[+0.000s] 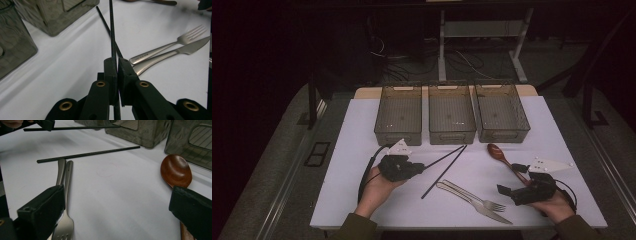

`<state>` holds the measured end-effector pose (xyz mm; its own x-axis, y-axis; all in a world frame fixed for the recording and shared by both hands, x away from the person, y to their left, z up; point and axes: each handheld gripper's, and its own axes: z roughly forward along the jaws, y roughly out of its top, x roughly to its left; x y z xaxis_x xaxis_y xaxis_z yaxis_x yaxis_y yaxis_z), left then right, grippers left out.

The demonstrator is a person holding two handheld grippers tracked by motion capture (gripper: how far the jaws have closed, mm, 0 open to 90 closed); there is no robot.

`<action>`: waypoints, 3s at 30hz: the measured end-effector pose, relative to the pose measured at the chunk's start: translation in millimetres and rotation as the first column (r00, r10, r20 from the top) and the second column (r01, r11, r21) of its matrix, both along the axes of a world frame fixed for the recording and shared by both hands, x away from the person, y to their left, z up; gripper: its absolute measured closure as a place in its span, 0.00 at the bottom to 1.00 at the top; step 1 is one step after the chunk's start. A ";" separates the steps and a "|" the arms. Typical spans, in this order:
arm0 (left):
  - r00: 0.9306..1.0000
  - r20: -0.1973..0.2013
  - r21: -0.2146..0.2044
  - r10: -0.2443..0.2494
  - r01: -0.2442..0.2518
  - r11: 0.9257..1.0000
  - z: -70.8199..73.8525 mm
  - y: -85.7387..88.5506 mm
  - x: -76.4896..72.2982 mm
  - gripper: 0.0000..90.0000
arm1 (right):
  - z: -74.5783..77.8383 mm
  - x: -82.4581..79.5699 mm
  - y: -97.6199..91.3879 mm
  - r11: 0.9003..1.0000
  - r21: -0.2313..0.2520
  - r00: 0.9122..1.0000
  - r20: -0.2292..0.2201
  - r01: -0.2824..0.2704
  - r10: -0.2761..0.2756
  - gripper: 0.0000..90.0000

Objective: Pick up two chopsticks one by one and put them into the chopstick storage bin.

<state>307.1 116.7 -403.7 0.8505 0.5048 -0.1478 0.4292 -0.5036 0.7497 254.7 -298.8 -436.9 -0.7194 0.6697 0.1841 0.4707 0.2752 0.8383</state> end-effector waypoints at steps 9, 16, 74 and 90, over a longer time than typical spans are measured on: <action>1.000 0.026 -0.020 0.001 0.000 1.000 13.7 -0.9 1.8 0.95 | 0.0 0.0 0.1 1.000 0.001 1.000 0.005 0.002 -0.002 0.01; 0.999 0.050 -0.025 0.005 -0.004 1.000 27.2 -3.1 9.8 0.95 | 0.3 0.2 -1.1 1.000 0.004 1.000 0.009 0.007 -0.007 0.01; 0.924 0.071 0.058 0.375 -0.380 0.923 57.4 43.5 136.0 0.95 | 2.0 -1.9 -2.7 1.000 0.018 1.000 0.016 0.020 -0.020 0.01; 0.885 0.036 0.167 0.465 -0.464 0.870 37.3 57.8 155.8 0.95 | 2.4 -2.2 -3.1 0.999 0.024 1.000 0.015 0.021 -0.021 0.01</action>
